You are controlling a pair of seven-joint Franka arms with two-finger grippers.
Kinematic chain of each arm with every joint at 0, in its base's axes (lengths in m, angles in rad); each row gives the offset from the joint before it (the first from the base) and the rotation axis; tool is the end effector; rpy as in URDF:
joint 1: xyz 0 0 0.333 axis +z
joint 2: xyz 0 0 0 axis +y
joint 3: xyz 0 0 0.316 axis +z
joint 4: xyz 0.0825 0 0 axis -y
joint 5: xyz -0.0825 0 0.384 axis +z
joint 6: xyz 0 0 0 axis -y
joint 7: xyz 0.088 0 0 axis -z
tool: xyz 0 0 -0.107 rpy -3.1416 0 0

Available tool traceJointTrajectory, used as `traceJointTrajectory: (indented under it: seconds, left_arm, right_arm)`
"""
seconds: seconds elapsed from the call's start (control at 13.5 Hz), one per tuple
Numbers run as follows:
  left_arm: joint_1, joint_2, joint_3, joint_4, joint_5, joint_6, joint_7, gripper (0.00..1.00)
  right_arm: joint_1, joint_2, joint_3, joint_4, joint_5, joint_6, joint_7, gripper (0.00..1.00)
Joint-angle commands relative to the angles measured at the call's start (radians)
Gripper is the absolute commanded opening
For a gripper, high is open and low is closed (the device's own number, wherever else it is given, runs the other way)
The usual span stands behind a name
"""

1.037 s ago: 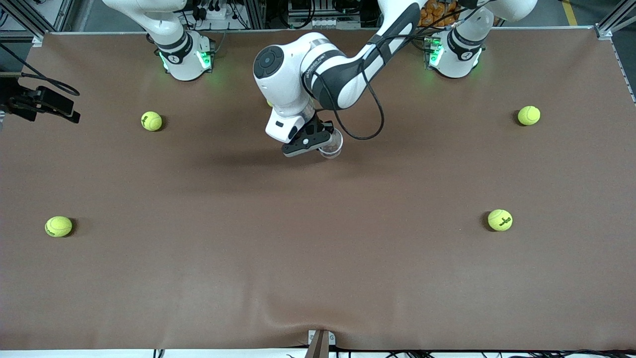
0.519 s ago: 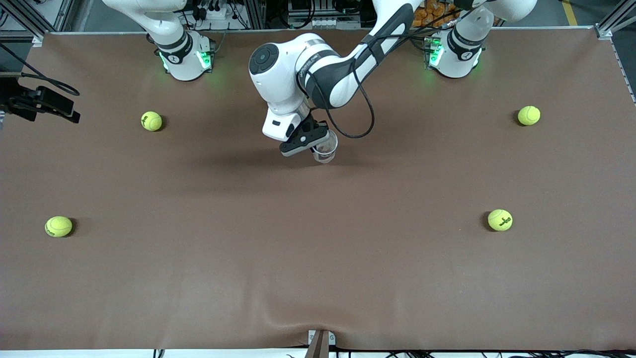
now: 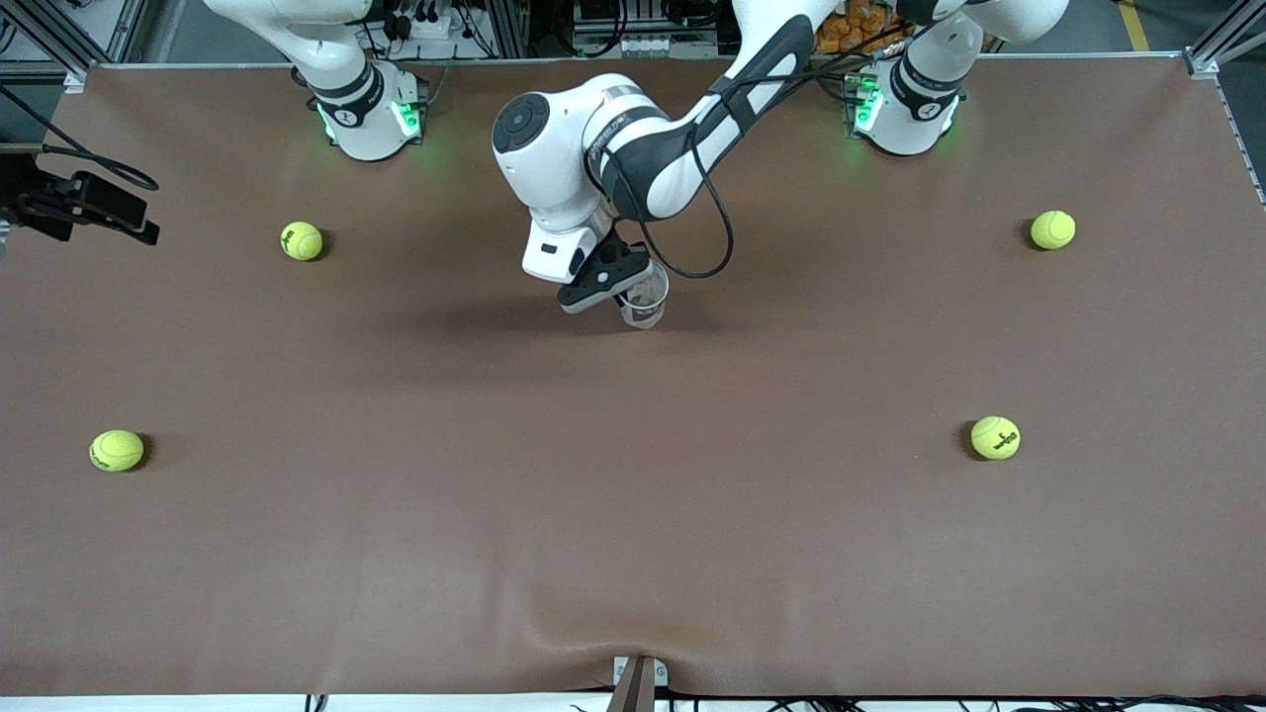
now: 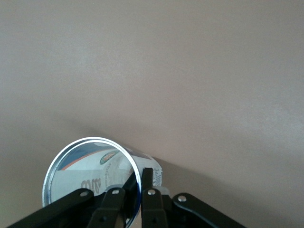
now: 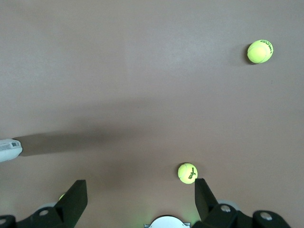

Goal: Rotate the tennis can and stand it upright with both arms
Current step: 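Lower the upright can onto the table and open the left gripper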

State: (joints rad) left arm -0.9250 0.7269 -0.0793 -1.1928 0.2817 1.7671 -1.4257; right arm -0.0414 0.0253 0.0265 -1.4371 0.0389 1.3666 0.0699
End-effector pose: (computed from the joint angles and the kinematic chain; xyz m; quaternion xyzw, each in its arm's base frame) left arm 0.4263 -0.5963 0.3445 -0.9751 -0.1781 -0.0756 0.1079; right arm 0.5406 -0.0035 0.6555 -0.9979 0.0393 0.0484 0.0182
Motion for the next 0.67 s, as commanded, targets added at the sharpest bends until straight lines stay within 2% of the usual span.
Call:
traceJointTrajectory:
  seconds: [0.0,0.07,0.3,0.52,0.59]
  left_arm:
    - [-0.011,-0.001,0.007,-0.001,0.031,-0.001,-0.029,0.27]
    - [-0.011,-0.003,0.006,-0.001,0.03,-0.006,-0.032,0.4]
    - [-0.011,-0.009,0.004,-0.001,0.03,-0.009,-0.064,0.48]
    - [-0.011,-0.017,0.004,0.002,0.027,-0.009,-0.064,0.79]
    - [-0.009,-0.021,0.004,0.002,0.024,-0.011,-0.062,0.95]
  right_arm:
    - [0.003,-0.005,-0.003,0.003,0.003,0.0,-0.009,1.0]
    - [0.003,-0.007,-0.003,0.003,0.001,0.0,-0.009,1.0]
    - [0.003,-0.007,-0.003,0.003,0.001,0.0,-0.009,1.0]
    - [0.003,-0.005,-0.003,0.004,0.001,0.0,-0.009,1.0]
    - [0.003,-0.007,-0.003,0.004,0.001,0.0,-0.009,1.0]
